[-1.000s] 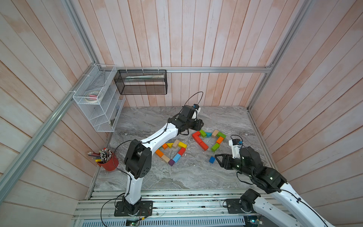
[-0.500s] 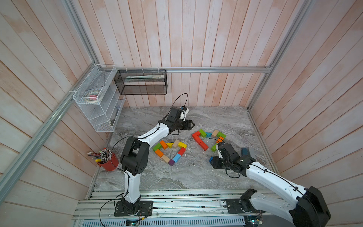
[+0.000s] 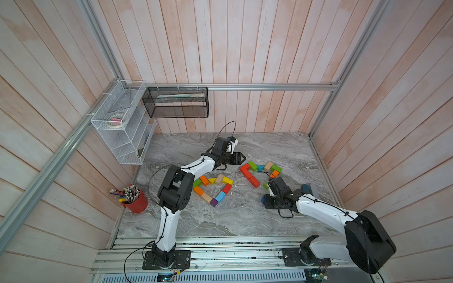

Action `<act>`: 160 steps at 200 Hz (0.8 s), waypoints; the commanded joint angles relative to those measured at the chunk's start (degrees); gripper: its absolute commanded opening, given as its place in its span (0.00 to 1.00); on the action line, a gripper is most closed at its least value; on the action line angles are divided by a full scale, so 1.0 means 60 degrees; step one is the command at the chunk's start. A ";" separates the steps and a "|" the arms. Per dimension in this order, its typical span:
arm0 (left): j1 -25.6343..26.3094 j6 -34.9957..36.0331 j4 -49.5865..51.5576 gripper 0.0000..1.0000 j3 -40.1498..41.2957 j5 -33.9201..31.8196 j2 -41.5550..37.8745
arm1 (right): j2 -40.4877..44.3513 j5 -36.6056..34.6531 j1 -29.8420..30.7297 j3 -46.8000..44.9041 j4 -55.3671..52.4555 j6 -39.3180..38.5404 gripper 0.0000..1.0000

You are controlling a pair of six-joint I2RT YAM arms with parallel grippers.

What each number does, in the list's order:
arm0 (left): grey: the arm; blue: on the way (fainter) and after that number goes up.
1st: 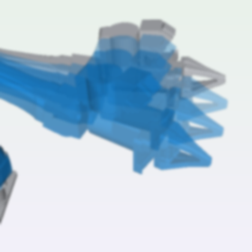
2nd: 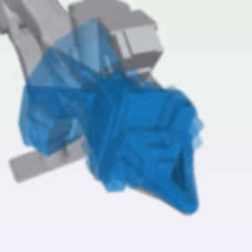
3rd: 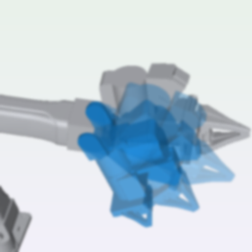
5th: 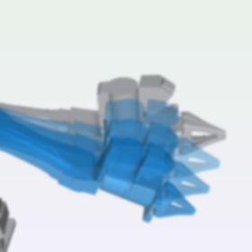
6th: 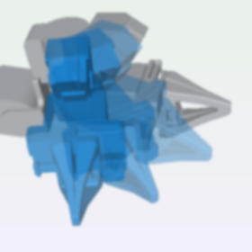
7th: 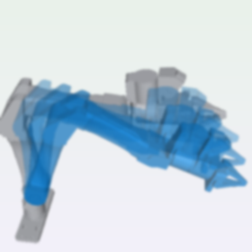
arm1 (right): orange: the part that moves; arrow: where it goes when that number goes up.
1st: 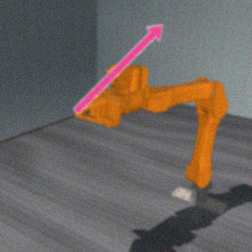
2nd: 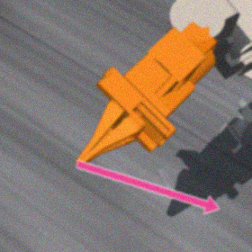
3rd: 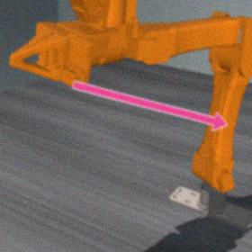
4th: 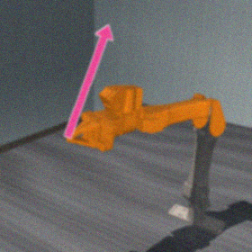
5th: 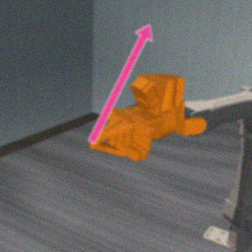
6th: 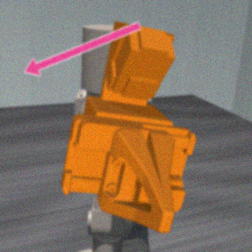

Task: Assemble a heart with building blocks
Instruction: Assemble the building block at the center of the board.

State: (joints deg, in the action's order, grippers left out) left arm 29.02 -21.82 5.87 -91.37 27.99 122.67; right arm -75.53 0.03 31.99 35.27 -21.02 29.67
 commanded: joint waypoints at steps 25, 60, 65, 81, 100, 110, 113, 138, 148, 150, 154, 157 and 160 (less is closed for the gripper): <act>-0.0046 -0.0171 -0.0766 0.65 -0.0168 0.0550 0.0569 | -0.0353 -0.0236 -0.0071 0.0085 0.0647 -0.0186 0.27; -0.0046 -0.0257 -0.0934 0.65 -0.0101 0.0629 0.0664 | -0.0735 -0.0294 -0.0158 0.0309 0.0951 -0.0098 0.25; -0.0046 -0.0259 -0.0961 0.65 -0.0080 0.0639 0.0699 | -0.0801 -0.0324 -0.0175 0.0346 0.0975 -0.0089 0.25; -0.0046 -0.0289 -0.1033 0.65 -0.0092 0.0666 0.0764 | -0.1009 -0.0306 -0.0218 0.0477 0.1096 -0.0074 0.24; -0.0056 -0.0311 -0.1079 0.65 -0.0177 0.0697 0.0921 | -0.1241 -0.0312 -0.0250 0.0663 0.1213 -0.0111 0.24; -0.0039 -0.0317 -0.1115 0.65 -0.0224 0.0726 0.1003 | -0.1347 -0.0311 -0.0296 0.0748 0.1257 -0.0150 0.24; -0.0054 -0.0320 -0.1125 0.65 -0.0238 0.0726 0.1031 | -0.1376 -0.0313 -0.0302 0.0775 0.1259 -0.0167 0.24; -0.0069 -0.0318 -0.1169 0.65 -0.0421 0.0770 0.1275 | -0.1582 -0.0259 -0.0422 0.0969 0.1290 -0.0321 0.24; -0.0063 -0.0330 -0.1169 0.65 -0.0511 0.0801 0.1381 | -0.1668 -0.0216 -0.0490 0.1032 0.1303 -0.0408 0.25; -0.0061 -0.0332 -0.1165 0.65 -0.0524 0.0811 0.1399 | -0.1677 -0.0215 -0.0503 0.1046 0.1305 -0.0423 0.25; -0.0061 -0.0332 -0.1152 0.65 -0.0554 0.0827 0.1441 | -0.1713 -0.0198 -0.0524 0.1085 0.1298 -0.0446 0.25; -0.0068 -0.0336 -0.1154 0.65 -0.0574 0.0839 0.1465 | -0.1735 -0.0196 -0.0546 0.1101 0.1292 -0.0470 0.25; -0.0063 -0.0333 -0.1154 0.65 -0.0602 0.0843 0.1488 | -0.1754 -0.0196 -0.0566 0.1123 0.1291 -0.0495 0.25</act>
State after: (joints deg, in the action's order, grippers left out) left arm 28.93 -23.66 -0.01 -92.51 31.59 129.82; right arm -84.71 -0.58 29.52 40.01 -13.65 28.36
